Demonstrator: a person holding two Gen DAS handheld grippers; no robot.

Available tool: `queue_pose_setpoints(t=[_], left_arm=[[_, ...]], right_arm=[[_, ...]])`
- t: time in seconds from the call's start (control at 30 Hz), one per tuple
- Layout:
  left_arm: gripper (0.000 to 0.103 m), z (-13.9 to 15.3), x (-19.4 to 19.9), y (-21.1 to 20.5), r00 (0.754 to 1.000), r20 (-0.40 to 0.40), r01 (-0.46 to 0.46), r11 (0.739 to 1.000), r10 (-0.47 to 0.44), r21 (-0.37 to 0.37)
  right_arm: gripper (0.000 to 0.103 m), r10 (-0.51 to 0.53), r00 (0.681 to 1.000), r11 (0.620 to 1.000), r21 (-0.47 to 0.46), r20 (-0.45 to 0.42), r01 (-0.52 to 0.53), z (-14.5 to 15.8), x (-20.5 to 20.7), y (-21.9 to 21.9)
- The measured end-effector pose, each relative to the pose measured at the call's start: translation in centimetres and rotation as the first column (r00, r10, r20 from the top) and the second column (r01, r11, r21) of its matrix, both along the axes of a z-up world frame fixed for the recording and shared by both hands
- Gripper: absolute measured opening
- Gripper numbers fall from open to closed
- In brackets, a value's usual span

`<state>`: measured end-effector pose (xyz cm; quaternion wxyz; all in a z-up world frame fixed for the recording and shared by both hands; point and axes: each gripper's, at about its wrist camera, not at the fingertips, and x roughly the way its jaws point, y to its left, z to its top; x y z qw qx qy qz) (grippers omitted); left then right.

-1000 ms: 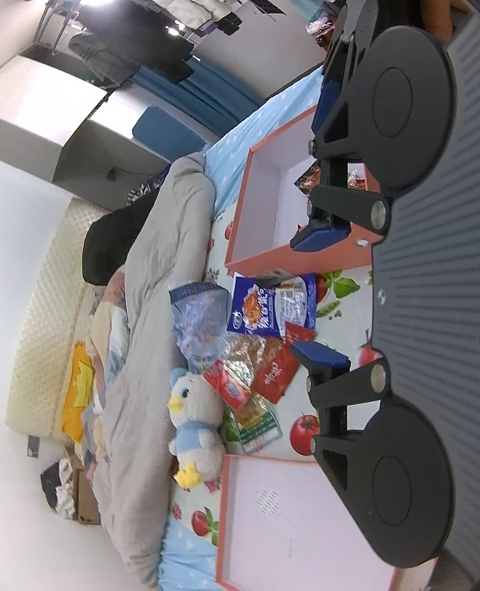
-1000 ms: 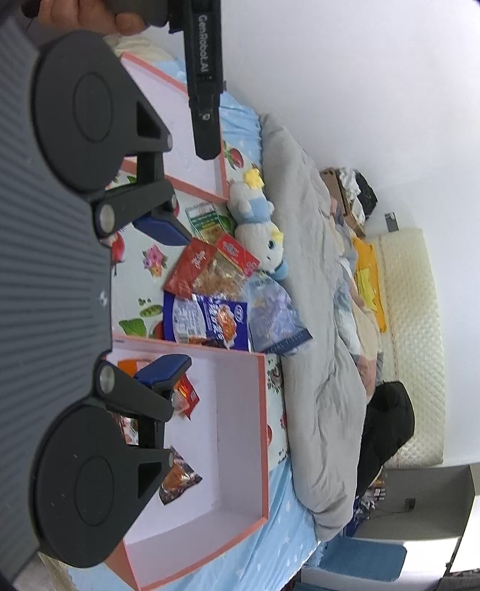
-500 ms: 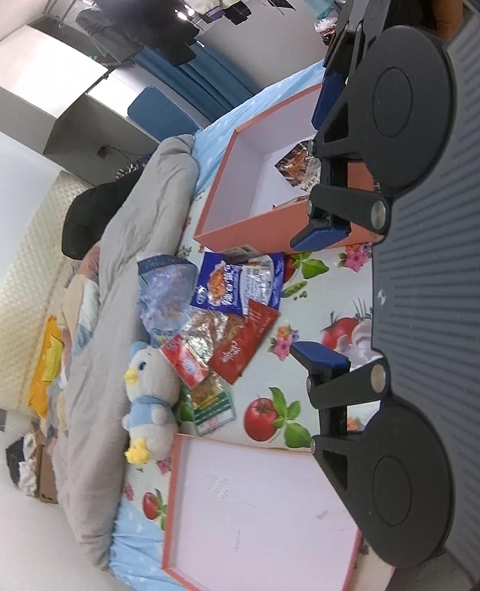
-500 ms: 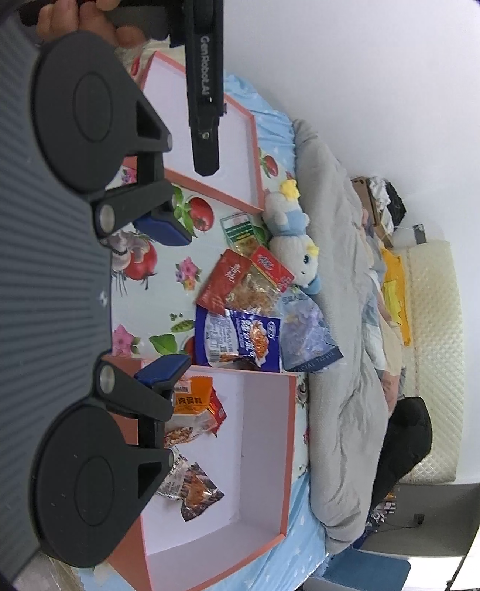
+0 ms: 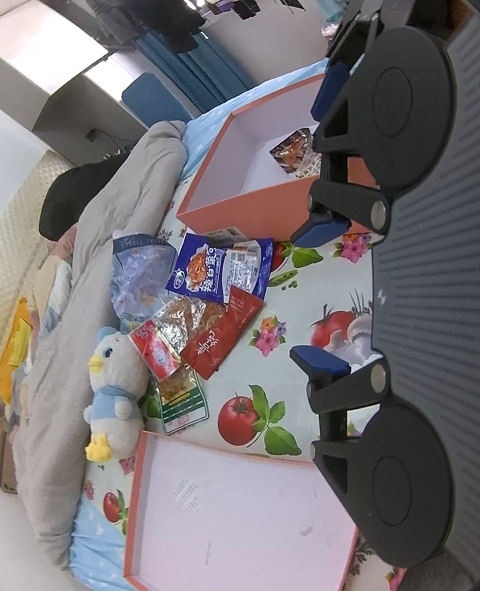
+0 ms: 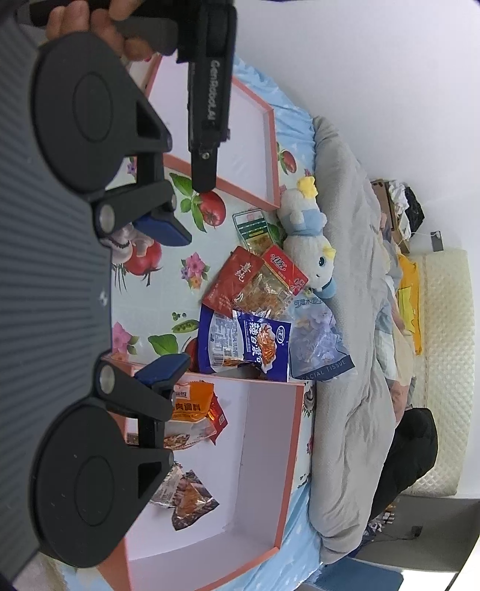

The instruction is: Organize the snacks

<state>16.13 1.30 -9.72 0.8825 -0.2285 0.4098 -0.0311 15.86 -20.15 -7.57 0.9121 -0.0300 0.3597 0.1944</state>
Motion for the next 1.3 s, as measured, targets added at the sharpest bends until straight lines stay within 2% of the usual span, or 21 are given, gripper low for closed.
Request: queue_pose_setpoints(t=[0.17, 0.33, 0.63, 0.77, 0.9, 1.07, 1.13, 1.3], left_arm=[[0.064, -1.8, 2.5, 0.9, 0.999, -0.044, -0.015, 0.999, 0.013, -0.050], [0.064, -4.2, 6.0, 2.2, 0.993, -0.111, -0.053, 0.989, 0.037, -0.141], [0.064, -9.6, 15.4, 4.4, 0.975, -0.219, -0.090, 0.974, 0.043, -0.210], [0.064, -11.9, 19.8, 5.4, 0.958, -0.283, -0.116, 0.966, 0.046, -0.233], [0.064, -13.4, 22.7, 5.6, 0.935, -0.349, -0.140, 0.964, 0.054, -0.225], [0.063, -15.2, 24.7, 5.4, 0.901, -0.430, -0.172, 0.957, 0.057, -0.232], [0.063, -16.0, 25.2, 5.6, 0.890, -0.452, -0.204, 0.944, 0.067, -0.261], [0.063, -16.8, 26.4, 6.3, 0.866, -0.491, -0.256, 0.927, 0.095, -0.273]], right_arm=[[0.067, 0.014, 1.000, 1.000, -0.024, 0.003, -0.014, -0.8, 1.8, 0.8], [0.066, 0.030, 1.000, 0.998, -0.051, 0.004, -0.030, -1.8, 4.4, 2.1], [0.066, 0.061, 0.998, 0.988, -0.143, 0.022, -0.057, -4.5, 11.7, 6.3], [0.066, 0.025, 1.000, 0.986, -0.167, -0.007, -0.026, -5.9, 15.7, 7.3], [0.066, -0.017, 0.999, 0.978, -0.210, -0.030, 0.011, -7.2, 19.0, 8.1], [0.066, -0.062, 0.996, 0.970, -0.240, -0.060, 0.046, -8.8, 21.5, 8.9], [0.066, -0.079, 0.994, 0.971, -0.232, -0.078, 0.058, -9.1, 22.2, 9.1], [0.066, -0.111, 0.989, 0.957, -0.277, -0.099, 0.080, -10.3, 24.0, 9.9]])
